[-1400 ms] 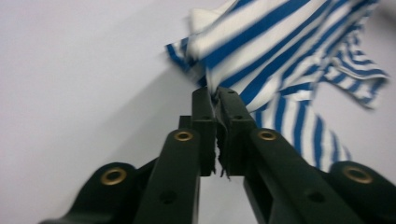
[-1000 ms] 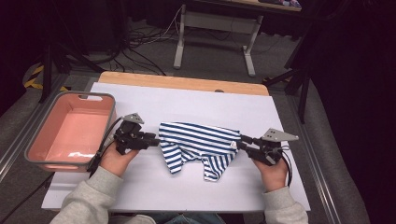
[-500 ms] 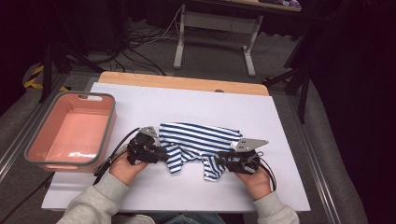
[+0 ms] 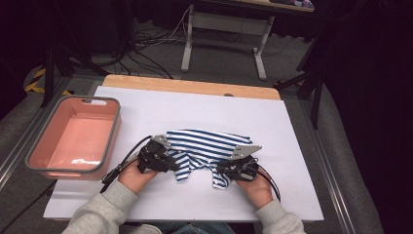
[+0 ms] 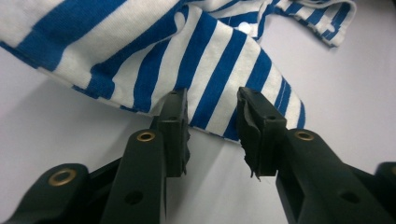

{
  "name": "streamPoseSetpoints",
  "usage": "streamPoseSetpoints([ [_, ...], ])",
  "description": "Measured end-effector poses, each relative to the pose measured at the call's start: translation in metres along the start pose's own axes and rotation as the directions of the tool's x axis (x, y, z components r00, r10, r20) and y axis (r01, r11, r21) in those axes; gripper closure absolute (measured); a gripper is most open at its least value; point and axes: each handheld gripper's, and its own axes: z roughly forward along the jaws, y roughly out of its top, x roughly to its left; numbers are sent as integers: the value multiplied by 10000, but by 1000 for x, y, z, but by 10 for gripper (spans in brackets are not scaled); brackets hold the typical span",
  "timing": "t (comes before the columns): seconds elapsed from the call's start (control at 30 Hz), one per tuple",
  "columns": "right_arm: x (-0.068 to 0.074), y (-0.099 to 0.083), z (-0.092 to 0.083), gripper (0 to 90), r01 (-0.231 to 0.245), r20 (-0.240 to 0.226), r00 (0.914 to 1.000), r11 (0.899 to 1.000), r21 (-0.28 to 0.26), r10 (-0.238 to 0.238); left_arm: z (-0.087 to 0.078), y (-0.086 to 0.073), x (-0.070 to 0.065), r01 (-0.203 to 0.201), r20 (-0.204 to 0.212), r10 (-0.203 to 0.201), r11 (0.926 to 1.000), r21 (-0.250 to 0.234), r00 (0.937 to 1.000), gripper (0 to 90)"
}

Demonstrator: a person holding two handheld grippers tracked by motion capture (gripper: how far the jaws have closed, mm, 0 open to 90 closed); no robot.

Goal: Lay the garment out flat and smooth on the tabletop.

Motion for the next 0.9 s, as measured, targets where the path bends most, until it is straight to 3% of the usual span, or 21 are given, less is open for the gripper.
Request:
streamPoseSetpoints([
  [0.07, 0, -1, 0, 851, 41, 40, 10000, 10000, 42, -41, 1, 1, 0, -95, -102, 95, 10000, 27, 9999, 715],
  [0.2, 2, 0, -9, 869, 20, 80, 10000, 9998, -176, -19, 1, 2, 0, -173, -374, 180, 9996, 205, 9991, 893],
  [0.4, 3, -9, -40, 867, -86, 307, 9995, 9969, -780, 110, -3, 3, 0, -250, -543, 258, 9996, 155, 9982, 895],
  [0.5, 0, -23, -66, 863, -570, 454, 9970, 9923, -1099, 623, -6, 4, 0, -257, -577, 261, 9996, 93, 9980, 896],
  [0.57, 1, -27, -71, 858, -680, 487, 9961, 9921, -1051, 734, -8, 4, 0, -287, -599, 292, 9995, 86, 9978, 896],
  [0.67, 0, -38, -81, 716, -1195, 340, 9920, 9913, -546, 1214, -12, 5, -1, -379, -614, 375, 9993, -43, 9974, 896],
  [0.7, 2, -41, -87, 676, -1268, 574, 9898, 9900, -617, 1303, -13, 5, -1, -388, -629, 383, 9992, -62, 9973, 895],
  [0.77, 2, -41, -92, 669, -1322, 623, 9886, 9885, -738, 1368, -14, 5, -2, -405, -610, 394, 9990, -175, 9974, 895],
  [0.9, 1, -38, -104, 609, -1329, 1023, 9834, 9791, -1540, 1496, -15, 4, -2, -332, -504, 322, 9992, -199, 9982, 894],
])
